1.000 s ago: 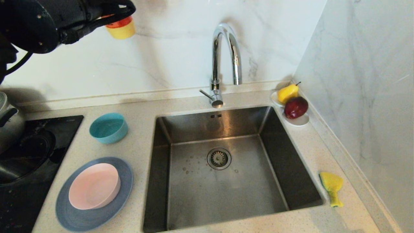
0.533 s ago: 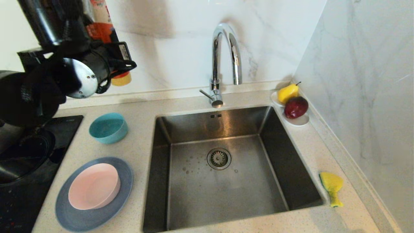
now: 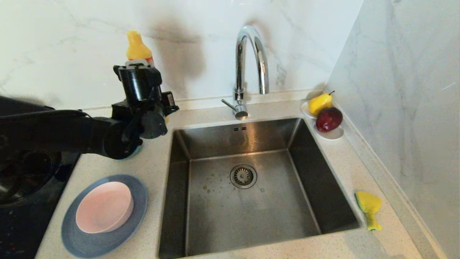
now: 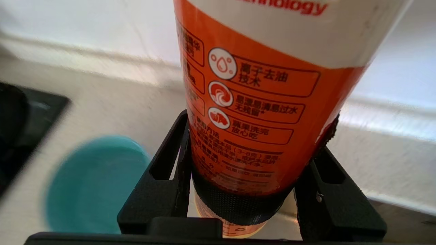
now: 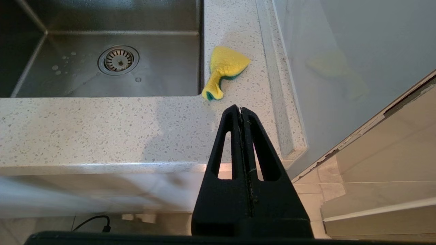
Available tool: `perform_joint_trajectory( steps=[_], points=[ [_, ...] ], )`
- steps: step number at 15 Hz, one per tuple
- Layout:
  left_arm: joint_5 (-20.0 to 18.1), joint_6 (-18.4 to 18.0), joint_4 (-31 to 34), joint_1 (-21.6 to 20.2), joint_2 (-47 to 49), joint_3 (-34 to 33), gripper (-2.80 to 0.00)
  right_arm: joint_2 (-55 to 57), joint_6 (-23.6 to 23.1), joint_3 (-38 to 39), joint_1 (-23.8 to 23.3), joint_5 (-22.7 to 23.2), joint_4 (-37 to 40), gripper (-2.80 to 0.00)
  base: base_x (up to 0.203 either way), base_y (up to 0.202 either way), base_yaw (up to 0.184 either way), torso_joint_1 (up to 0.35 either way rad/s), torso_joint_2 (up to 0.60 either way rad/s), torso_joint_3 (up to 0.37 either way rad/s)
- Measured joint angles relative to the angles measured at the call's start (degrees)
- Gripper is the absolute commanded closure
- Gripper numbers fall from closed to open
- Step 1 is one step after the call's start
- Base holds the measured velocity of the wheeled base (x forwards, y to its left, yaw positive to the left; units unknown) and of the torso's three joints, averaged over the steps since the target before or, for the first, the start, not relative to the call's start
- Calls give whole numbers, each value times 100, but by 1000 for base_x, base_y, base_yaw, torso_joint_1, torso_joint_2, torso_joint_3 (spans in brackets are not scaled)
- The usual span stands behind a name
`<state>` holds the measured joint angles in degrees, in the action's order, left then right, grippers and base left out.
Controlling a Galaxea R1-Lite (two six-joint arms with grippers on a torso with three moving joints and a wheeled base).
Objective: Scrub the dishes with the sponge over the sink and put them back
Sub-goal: Place the dish soap on the table
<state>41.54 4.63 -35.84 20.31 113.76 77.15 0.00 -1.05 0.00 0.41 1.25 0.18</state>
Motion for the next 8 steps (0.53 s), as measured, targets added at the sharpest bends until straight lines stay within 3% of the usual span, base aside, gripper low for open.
perform_joint_trajectory(
  steps=[8],
  points=[
    [83,485,-322,-224,991,430,0,0,1,0,0,-2,2,0,0,0,0,0,0,0]
  ],
)
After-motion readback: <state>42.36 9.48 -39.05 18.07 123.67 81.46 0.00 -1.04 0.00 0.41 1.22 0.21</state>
